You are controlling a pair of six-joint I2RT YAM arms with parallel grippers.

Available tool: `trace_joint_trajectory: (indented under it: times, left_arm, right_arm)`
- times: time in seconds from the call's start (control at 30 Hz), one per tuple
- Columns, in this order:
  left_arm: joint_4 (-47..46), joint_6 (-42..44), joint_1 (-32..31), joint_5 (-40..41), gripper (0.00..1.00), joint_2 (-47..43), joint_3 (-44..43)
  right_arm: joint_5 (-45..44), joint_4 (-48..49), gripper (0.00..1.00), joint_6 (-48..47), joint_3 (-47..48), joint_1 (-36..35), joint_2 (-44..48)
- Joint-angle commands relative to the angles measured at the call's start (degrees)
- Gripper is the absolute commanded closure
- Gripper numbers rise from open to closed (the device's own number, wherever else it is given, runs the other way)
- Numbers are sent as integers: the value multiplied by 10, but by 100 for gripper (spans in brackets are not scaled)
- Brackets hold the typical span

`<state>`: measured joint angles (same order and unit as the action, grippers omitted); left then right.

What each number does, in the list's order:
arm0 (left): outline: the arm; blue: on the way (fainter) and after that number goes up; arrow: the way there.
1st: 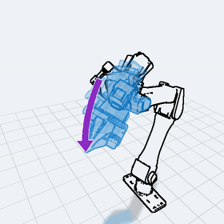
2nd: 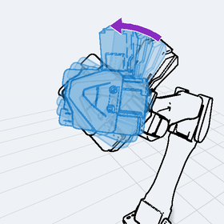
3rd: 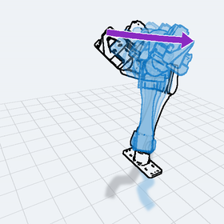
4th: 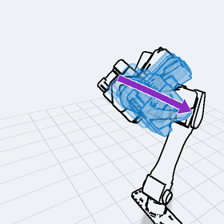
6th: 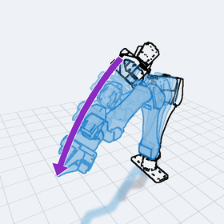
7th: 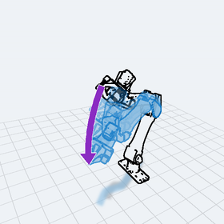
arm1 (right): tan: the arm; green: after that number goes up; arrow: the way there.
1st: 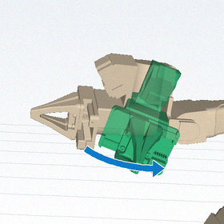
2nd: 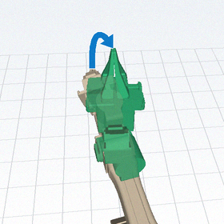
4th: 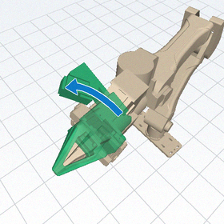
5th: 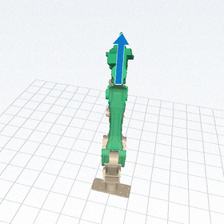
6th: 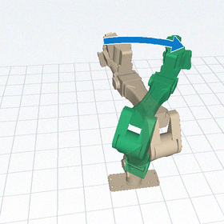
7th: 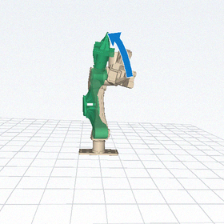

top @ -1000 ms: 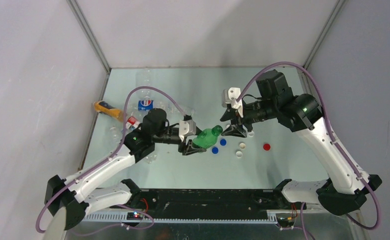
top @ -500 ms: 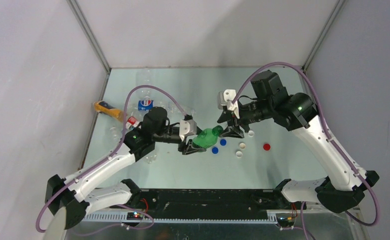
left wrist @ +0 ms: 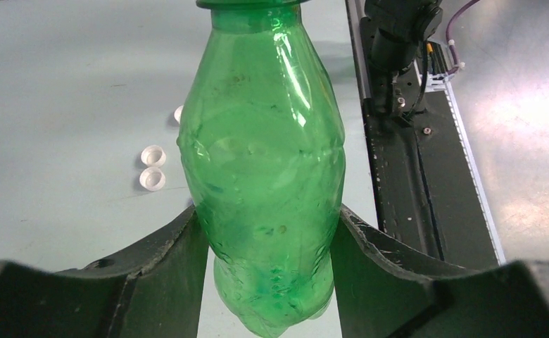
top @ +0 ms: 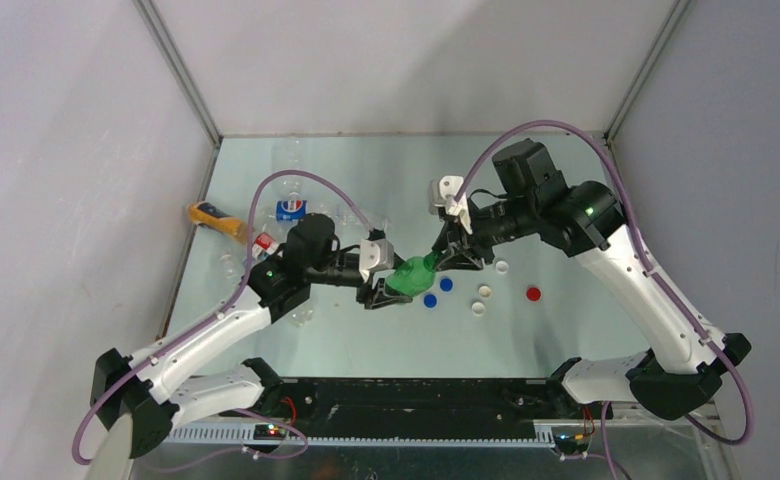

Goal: Screw on the bottle caps
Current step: Screw the bottle cap onto the plastic bottle.

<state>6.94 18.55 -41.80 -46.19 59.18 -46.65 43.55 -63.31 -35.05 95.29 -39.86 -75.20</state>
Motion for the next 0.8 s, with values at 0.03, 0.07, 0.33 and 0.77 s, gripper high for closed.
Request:
trace_joint_trajectory:
  times: [0.03, 0.07, 0.33, 0.77]
  left_arm:
    - [-92, -6, -7, 79, 100, -21, -10]
    - [-112, -8, -9, 95, 100, -28, -3]
    - [-201, 1, -42, 273, 100, -43, 22]
    - [-200, 16, -103, 437, 100, -29, 42]
  right_arm:
    - [-32, 33, 83, 125, 16, -10, -10]
    - [-48, 40, 85, 148, 10, -12, -10]
    - [-216, 101, 100, 559, -15, -19, -29]
    - [-394, 149, 99, 758, -76, -43, 14]
